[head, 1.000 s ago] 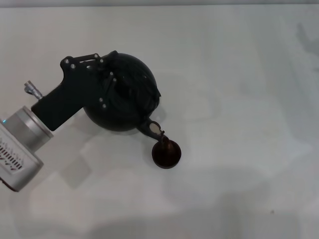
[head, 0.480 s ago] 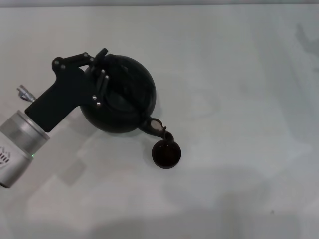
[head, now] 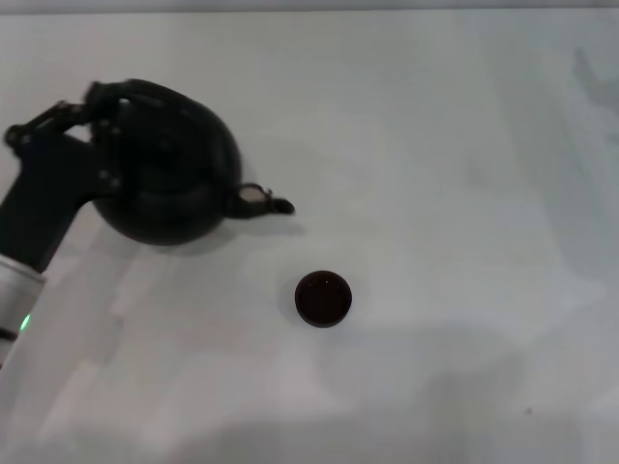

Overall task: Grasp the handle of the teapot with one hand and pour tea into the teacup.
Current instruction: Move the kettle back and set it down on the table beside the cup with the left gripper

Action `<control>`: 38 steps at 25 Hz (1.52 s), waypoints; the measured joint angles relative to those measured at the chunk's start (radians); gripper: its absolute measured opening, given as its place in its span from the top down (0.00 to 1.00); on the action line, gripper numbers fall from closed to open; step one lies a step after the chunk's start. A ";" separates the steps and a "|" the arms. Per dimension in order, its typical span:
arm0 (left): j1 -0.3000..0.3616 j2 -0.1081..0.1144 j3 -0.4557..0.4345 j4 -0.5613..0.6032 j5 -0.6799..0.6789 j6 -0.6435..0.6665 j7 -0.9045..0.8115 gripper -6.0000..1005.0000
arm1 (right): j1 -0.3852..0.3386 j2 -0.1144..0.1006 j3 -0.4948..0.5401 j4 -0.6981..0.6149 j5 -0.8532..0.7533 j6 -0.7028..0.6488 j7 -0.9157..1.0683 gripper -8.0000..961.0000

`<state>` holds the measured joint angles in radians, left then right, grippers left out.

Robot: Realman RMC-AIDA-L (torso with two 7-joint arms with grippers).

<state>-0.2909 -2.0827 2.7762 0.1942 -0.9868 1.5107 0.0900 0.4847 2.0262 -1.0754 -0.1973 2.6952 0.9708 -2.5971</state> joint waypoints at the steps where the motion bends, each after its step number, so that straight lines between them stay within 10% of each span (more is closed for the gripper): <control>1: 0.017 -0.001 0.000 0.017 -0.031 0.000 0.000 0.86 | 0.000 0.000 0.000 0.000 0.000 0.000 0.000 0.14; 38: 0.033 -0.002 0.000 0.039 -0.171 -0.165 -0.084 0.85 | 0.003 -0.003 0.001 0.001 0.000 0.003 0.000 0.14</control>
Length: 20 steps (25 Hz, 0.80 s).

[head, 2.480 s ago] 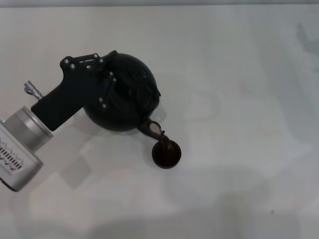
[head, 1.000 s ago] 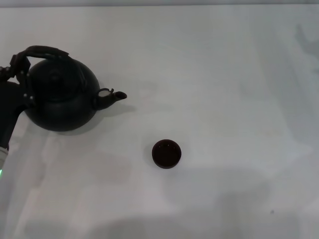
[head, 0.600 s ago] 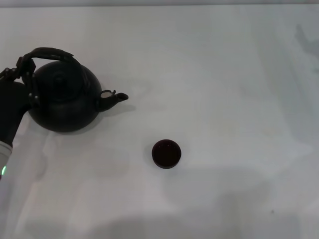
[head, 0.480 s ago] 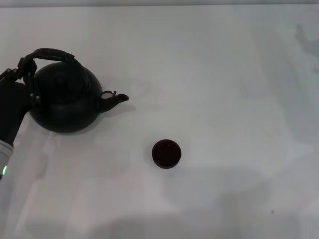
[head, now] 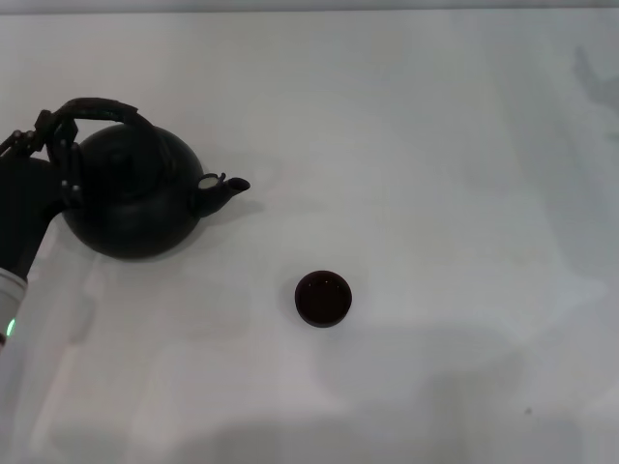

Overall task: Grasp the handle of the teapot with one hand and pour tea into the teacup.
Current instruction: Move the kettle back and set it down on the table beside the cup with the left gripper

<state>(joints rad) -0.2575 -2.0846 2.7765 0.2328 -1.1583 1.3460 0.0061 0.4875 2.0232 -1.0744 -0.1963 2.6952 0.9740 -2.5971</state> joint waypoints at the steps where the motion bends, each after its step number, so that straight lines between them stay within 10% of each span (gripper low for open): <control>1: -0.002 0.000 0.000 0.000 0.000 -0.009 0.000 0.85 | 0.000 0.000 0.000 0.000 0.000 0.000 0.000 0.14; 11: 0.010 -0.002 0.003 0.010 0.000 -0.008 0.000 0.77 | -0.004 0.000 0.004 0.000 0.002 0.000 0.000 0.14; 20: 0.047 -0.001 0.008 0.036 0.006 0.015 -0.001 0.34 | -0.007 0.000 0.007 0.000 0.002 0.001 0.000 0.14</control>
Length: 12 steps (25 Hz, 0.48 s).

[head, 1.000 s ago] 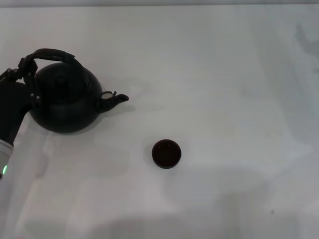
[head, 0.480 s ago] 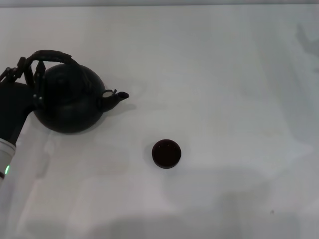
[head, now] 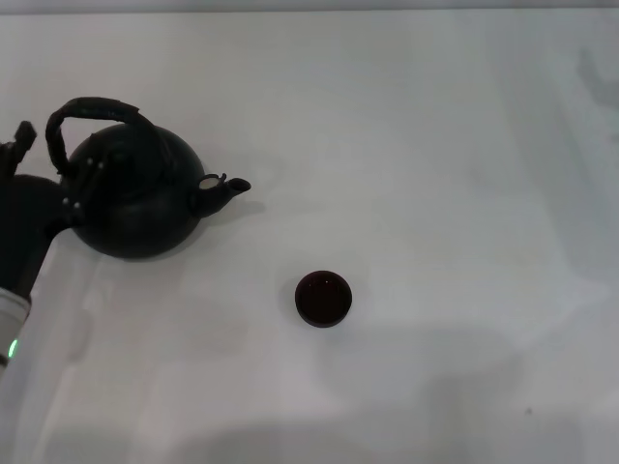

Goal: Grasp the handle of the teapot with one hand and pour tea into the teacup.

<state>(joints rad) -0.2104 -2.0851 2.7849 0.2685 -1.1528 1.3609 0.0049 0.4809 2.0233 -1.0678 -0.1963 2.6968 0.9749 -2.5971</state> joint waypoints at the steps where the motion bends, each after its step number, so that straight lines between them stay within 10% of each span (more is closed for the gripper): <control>1: 0.005 0.000 0.000 0.000 0.001 0.008 0.000 0.30 | 0.000 0.000 0.000 0.000 0.000 0.000 0.000 0.14; 12: 0.092 0.001 -0.001 0.009 -0.002 0.107 -0.059 0.15 | -0.002 -0.001 0.002 0.000 0.000 0.003 0.000 0.14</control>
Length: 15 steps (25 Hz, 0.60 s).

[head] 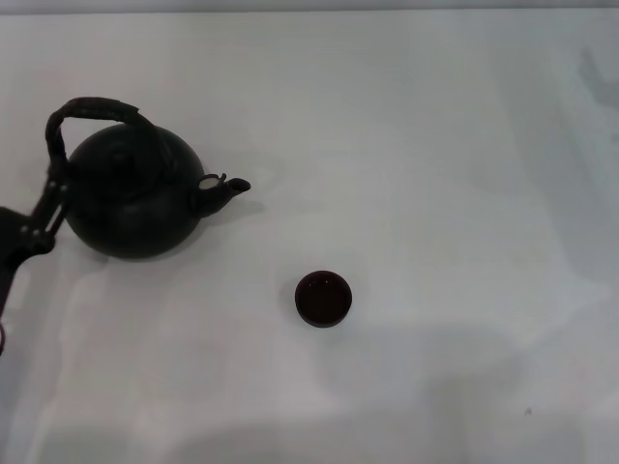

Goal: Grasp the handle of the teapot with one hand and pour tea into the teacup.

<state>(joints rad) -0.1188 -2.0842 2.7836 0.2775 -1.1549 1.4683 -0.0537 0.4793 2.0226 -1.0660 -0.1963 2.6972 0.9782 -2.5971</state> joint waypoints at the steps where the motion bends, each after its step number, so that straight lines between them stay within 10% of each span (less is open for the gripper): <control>1: 0.008 0.000 -0.002 0.000 -0.002 0.015 -0.011 0.15 | -0.003 0.000 0.000 0.000 0.000 0.000 0.000 0.14; 15: 0.050 0.001 -0.005 -0.010 -0.201 0.075 -0.093 0.15 | -0.027 -0.001 -0.001 0.013 -0.002 0.043 0.000 0.14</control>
<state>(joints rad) -0.0692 -2.0834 2.7781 0.2671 -1.3560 1.5433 -0.1468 0.4522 2.0217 -1.0668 -0.1835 2.6951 1.0209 -2.5971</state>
